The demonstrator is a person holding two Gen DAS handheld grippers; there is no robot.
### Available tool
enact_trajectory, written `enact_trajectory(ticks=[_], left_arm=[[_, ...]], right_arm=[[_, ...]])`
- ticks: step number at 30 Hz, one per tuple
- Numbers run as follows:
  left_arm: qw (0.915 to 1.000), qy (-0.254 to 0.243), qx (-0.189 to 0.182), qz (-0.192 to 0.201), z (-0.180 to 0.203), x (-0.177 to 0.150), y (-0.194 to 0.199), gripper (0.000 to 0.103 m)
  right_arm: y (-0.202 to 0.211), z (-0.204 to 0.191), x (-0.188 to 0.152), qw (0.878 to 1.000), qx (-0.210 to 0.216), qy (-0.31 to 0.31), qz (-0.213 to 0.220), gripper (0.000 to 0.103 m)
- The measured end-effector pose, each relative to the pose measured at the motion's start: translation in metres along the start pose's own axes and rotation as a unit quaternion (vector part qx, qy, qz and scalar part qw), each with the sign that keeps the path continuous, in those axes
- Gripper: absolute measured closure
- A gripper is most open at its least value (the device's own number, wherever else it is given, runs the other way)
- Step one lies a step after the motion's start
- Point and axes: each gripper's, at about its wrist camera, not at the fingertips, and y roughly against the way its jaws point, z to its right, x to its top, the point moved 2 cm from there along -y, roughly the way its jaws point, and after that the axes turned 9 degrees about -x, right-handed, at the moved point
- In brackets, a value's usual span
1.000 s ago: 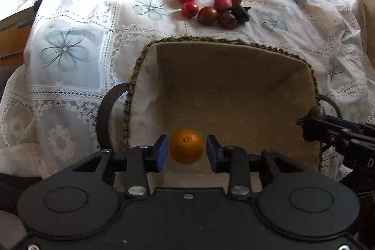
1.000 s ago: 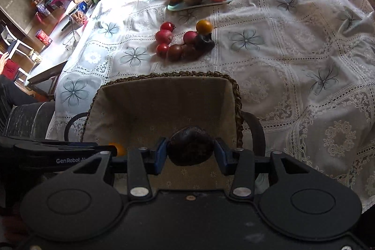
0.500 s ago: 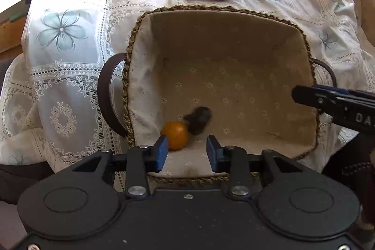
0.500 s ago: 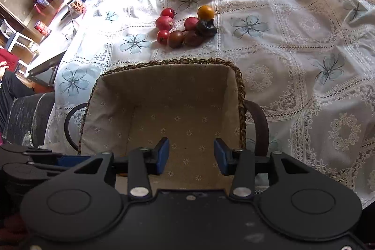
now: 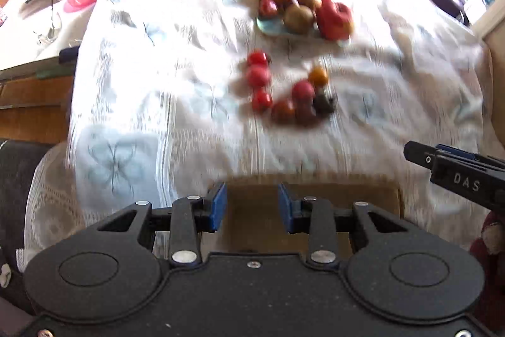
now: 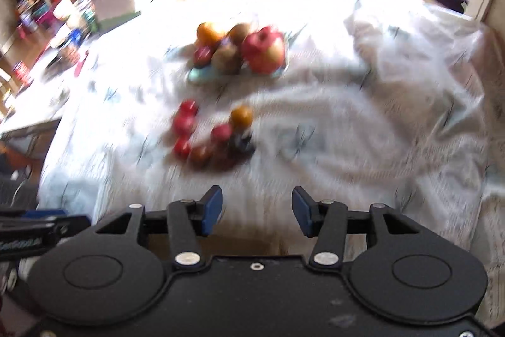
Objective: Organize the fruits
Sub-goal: 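Move both tools back over the loose fruits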
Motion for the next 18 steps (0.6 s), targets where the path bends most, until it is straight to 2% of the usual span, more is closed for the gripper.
enact_trajectory(ticks=[4, 8, 11, 13, 15, 18], left_arm=[[0.9985, 0.035, 0.017, 0.039, -0.013, 0.035, -0.013, 0.060], [0.9961, 0.062, 0.029, 0.056, -0.027, 0.065, -0.041, 0.060], [0.9945, 0.069, 0.046, 0.064, -0.034, 0.078, -0.061, 0.060], [0.9937, 0.074, 0.050, 0.067, -0.037, 0.085, -0.077, 0.060], [0.9937, 0.076, 0.047, 0.067, -0.037, 0.089, -0.093, 0.060], [0.9947, 0.069, 0.038, 0.066, -0.033, 0.090, -0.110, 0.060]], right_arm=[[-0.038, 0.000, 0.038, 0.998, -0.047, -0.036, 0.011, 0.047], [-0.086, 0.000, 0.056, 0.996, -0.055, -0.070, -0.031, 0.047], [-0.117, 0.001, 0.060, 0.993, -0.035, -0.100, -0.059, 0.047], [-0.134, -0.001, 0.058, 0.989, -0.003, -0.123, -0.085, 0.047], [-0.149, -0.004, 0.055, 0.982, 0.030, -0.147, -0.113, 0.048], [-0.161, -0.008, 0.050, 0.977, 0.055, -0.167, -0.122, 0.048]])
